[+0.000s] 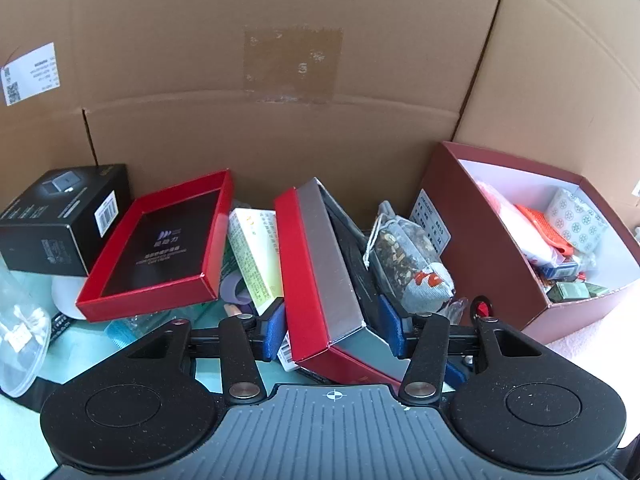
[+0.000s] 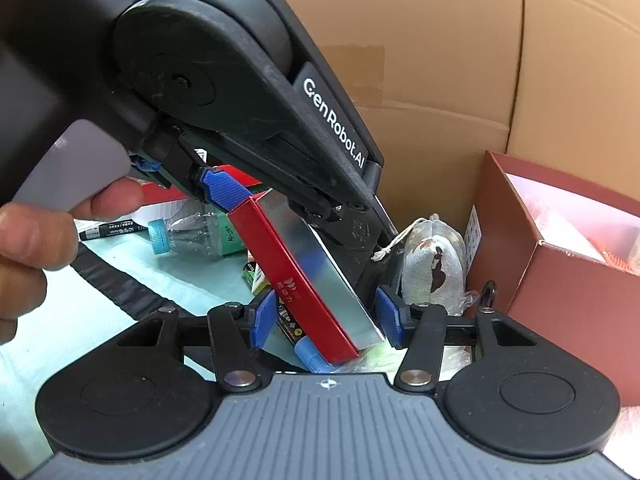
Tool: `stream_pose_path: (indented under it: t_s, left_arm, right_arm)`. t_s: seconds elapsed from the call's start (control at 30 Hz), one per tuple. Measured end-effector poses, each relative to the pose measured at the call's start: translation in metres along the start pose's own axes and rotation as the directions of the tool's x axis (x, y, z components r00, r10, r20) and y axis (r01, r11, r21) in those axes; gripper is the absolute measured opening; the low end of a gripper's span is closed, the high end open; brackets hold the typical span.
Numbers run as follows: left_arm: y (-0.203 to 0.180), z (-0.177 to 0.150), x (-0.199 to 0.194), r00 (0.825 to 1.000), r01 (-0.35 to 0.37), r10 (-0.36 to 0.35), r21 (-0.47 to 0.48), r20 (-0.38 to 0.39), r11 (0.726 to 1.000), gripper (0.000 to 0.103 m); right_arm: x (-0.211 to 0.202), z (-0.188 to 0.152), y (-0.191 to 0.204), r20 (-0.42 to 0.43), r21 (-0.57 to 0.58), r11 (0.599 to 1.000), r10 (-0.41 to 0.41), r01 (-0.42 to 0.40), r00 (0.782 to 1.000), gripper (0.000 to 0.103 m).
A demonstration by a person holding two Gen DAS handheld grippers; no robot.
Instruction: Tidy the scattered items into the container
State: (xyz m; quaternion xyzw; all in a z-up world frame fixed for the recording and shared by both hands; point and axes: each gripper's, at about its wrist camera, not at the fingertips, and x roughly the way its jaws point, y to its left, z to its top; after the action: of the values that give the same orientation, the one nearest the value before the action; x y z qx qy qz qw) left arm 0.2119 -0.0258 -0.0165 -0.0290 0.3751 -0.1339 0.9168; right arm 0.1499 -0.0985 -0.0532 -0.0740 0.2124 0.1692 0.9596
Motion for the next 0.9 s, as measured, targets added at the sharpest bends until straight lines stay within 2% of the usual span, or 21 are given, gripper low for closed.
stream_pose_path:
  t_s: [0.13, 0.17, 0.3, 0.57, 0.63, 0.77, 0.83, 0.9]
  left_arm:
    - [0.002, -0.005, -0.009, 1.0, 0.008, -0.008, -0.011, 0.004, 1.0, 0.047]
    - [0.003, -0.007, -0.012, 1.0, 0.011, -0.011, -0.014, 0.003, 1.0, 0.046]
    - [0.007, -0.02, -0.029, 1.0, 0.011, -0.011, -0.042, 0.001, 0.999, 0.045]
    - [0.016, -0.061, -0.074, 1.0, 0.025, -0.026, -0.117, -0.007, 0.993, 0.045]
    - [0.016, -0.072, -0.084, 1.0, 0.021, -0.022, -0.125, -0.012, 0.992, 0.045]
    - [0.02, -0.094, -0.099, 0.999, 0.013, -0.019, -0.152, -0.039, 0.988, 0.044]
    - [0.022, -0.106, -0.105, 0.998, 0.011, -0.02, -0.158, -0.052, 0.987, 0.043]
    - [0.023, -0.115, -0.113, 0.999, 0.001, -0.01, -0.161, -0.053, 0.987, 0.043]
  right_arm:
    - [-0.009, -0.001, 0.006, -0.005, -0.026, 0.999, 0.025, -0.025, 1.0, 0.052]
    - [-0.013, -0.001, 0.009, -0.004, -0.04, 0.999, 0.036, -0.036, 0.999, 0.048]
    - [-0.032, -0.005, 0.02, -0.012, -0.071, 0.995, 0.066, -0.067, 0.998, 0.046]
    - [-0.085, -0.018, 0.04, -0.05, -0.137, 0.979, 0.143, -0.149, 0.988, 0.045]
    - [-0.097, -0.02, 0.042, -0.061, -0.153, 0.975, 0.156, -0.163, 0.986, 0.043]
    - [-0.11, -0.026, 0.056, -0.099, -0.156, 0.966, 0.193, -0.207, 0.976, 0.033]
    - [-0.117, -0.03, 0.058, -0.116, -0.146, 0.961, 0.218, -0.234, 0.969, 0.033]
    - [-0.124, -0.035, 0.063, -0.116, -0.166, 0.96, 0.208, -0.226, 0.971, 0.033]
